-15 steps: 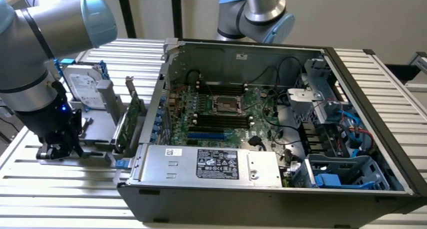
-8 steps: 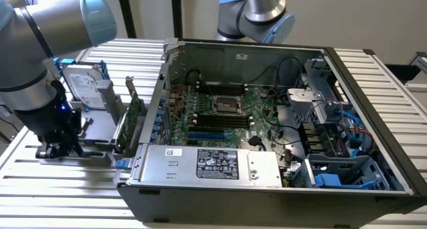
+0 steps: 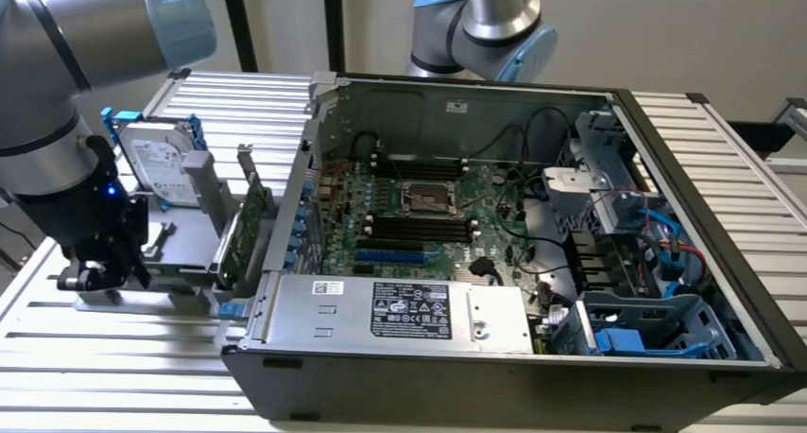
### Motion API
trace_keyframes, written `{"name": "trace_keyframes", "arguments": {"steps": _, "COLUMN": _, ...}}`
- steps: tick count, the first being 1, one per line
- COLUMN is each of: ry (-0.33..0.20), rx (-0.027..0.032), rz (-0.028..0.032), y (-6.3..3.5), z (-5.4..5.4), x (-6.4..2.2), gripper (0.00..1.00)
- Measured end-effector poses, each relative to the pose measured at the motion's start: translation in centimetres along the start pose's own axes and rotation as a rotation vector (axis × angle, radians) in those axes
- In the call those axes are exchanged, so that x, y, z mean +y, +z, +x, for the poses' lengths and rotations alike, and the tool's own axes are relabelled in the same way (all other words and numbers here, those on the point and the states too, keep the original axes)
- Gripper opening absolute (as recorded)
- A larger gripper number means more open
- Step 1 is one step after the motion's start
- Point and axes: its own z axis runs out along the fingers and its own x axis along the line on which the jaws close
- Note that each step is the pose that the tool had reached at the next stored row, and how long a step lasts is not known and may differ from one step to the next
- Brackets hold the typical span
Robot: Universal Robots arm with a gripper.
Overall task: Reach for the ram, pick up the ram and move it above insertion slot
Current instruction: 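Pick up the ram and move it above insertion slot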
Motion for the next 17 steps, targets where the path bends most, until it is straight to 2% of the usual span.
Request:
{"name": "trace_keyframes", "arguments": {"steps": 11, "ry": -0.002, "rx": 0.0001, "rz": 0.0000, "y": -5.03, "z": 0.1, "x": -0.08, "gripper": 0.13}}
{"name": "trace_keyframes", "arguments": {"steps": 14, "ry": -0.004, "rx": -0.0001, "rz": 0.0000, "y": -6.38, "z": 0.1, "x": -0.52, "gripper": 0.13}}
{"name": "trace_keyframes", "arguments": {"steps": 17, "ry": -0.008, "rx": -0.0047, "rz": 0.0000, "y": -7.73, "z": 0.3, "x": -1.23, "gripper": 0.13}}
